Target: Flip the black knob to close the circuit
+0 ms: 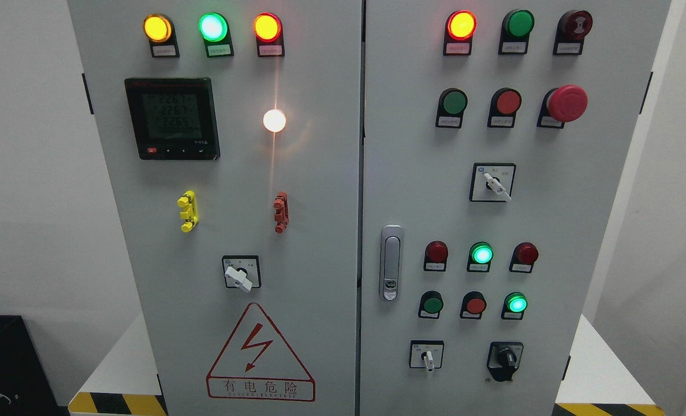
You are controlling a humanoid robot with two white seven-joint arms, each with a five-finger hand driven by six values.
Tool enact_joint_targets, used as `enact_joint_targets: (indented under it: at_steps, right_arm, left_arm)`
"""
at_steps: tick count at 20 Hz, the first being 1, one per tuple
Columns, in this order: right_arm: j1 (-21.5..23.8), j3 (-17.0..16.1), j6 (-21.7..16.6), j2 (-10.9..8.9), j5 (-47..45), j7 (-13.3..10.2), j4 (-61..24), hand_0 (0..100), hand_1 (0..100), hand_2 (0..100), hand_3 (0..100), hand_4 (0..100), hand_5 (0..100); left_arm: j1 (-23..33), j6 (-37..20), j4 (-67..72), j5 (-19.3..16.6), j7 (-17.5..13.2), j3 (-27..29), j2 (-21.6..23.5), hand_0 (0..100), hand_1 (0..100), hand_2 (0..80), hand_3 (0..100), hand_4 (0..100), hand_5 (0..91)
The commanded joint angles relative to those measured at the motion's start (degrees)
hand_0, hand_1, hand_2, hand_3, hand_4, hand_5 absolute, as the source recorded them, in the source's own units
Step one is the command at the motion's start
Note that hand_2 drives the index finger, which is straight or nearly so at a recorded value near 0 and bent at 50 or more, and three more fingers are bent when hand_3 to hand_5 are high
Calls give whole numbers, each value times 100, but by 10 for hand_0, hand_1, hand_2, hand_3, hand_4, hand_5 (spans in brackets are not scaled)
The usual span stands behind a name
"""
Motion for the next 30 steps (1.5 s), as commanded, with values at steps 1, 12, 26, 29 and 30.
enact_joint_targets:
  at_steps: [1,12,26,29,30]
  right_arm:
    - [1,-160,-11,101,995,-86,-1227,0,67,845,963,840,872]
    - [1,-258,-2,172,1946,-42,-2413,0,43,886,1000,890,921]
    - [-8,-134,121,181,2657,99,-3618,0,18,907,1000,913,957]
    - [-8,-187,253,181,2676,256,-3846,0,20,910,1000,915,963]
    - [-8,-222,279,181,2676,266,-3925,0,20,910,1000,915,963]
  left_arm:
    - [35,0,0,0,4,0,1,120,556,0,0,0,0]
    - [35,0,0,0,4,0,1,120,556,0,0,0,0]
    - [35,0,0,0,4,0,-7,120,556,0,0,0,0]
    - [35,0,0,0,4,0,1,120,556,0,0,0,0]
    - [35,0,0,0,4,0,-7,120,556,0,0,0,0]
